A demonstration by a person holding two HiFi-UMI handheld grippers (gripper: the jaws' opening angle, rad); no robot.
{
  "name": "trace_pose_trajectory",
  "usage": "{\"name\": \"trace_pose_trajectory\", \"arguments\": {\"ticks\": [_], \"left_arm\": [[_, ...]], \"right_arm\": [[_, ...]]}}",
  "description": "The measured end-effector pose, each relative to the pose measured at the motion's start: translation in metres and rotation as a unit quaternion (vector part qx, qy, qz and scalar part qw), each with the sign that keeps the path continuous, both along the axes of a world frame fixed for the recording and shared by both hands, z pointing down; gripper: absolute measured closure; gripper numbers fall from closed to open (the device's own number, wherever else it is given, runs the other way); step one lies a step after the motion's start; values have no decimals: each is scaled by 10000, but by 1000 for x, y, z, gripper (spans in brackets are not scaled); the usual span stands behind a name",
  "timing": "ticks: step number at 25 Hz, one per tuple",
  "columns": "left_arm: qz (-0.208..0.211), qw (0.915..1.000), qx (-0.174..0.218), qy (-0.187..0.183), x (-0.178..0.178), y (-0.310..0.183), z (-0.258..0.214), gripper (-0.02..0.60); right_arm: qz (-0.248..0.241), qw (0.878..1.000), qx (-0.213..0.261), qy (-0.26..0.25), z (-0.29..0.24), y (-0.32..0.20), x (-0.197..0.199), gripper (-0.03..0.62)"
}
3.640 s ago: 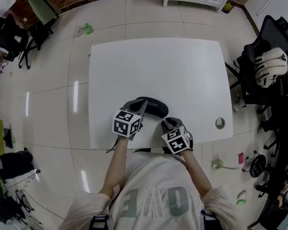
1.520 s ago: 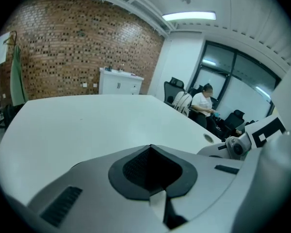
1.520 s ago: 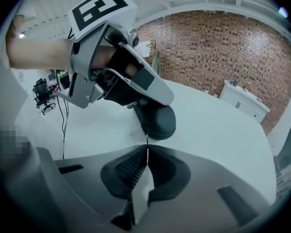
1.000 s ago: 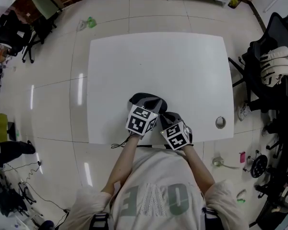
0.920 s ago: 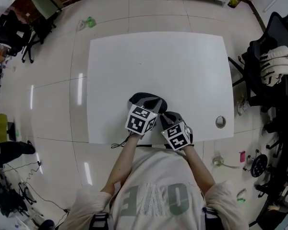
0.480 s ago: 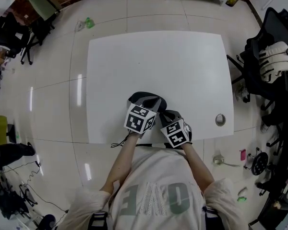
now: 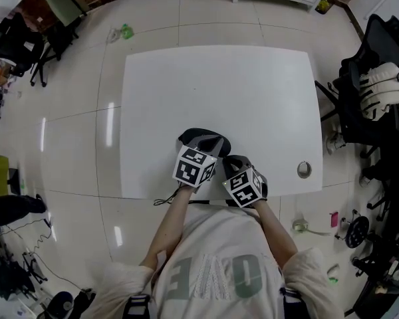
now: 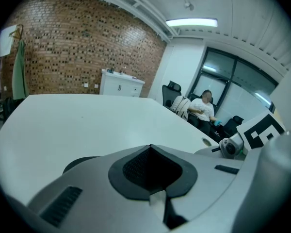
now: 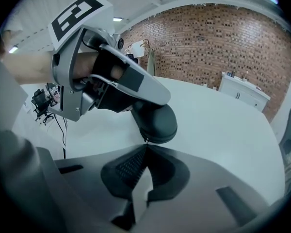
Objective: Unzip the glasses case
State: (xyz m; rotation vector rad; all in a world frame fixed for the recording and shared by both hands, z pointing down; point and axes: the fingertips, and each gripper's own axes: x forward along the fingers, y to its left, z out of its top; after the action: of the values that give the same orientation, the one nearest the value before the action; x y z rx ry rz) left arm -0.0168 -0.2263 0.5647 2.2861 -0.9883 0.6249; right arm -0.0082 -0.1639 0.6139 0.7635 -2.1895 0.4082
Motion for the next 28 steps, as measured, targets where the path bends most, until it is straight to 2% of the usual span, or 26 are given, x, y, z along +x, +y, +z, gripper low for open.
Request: {"name": "trace_pose_trajectory", "arguments": {"ticks": [5,12,14,17,20,24,28], "left_arm": [[-48,10000,14,77,-1,1,0,578],[-183,9997,37,159,0,5,-1,578],[-305,9995,66,44,-5,8,-3,578],[-600,9981,78,-96,-15,15,-8,578],[-665,9963,-54,-546,-26,21,0,578],[-671,9942,-245,-808,-32,24,8,578],[-742,9951,-268,-599,-31,26,7,578]], "right_arm": [[278,9993,88,241,1,-18,21,594],[350,9989,143,289,2,-33,28,594],[46,9994,187,296,1,-19,17,594],[-819,9962,197,224,0,18,-11,594],[-1406,9895,255,239,0,37,-28,594],[-1350,9898,303,330,3,31,-25,594],[-1265,9904,415,382,5,9,-19,594]]}}
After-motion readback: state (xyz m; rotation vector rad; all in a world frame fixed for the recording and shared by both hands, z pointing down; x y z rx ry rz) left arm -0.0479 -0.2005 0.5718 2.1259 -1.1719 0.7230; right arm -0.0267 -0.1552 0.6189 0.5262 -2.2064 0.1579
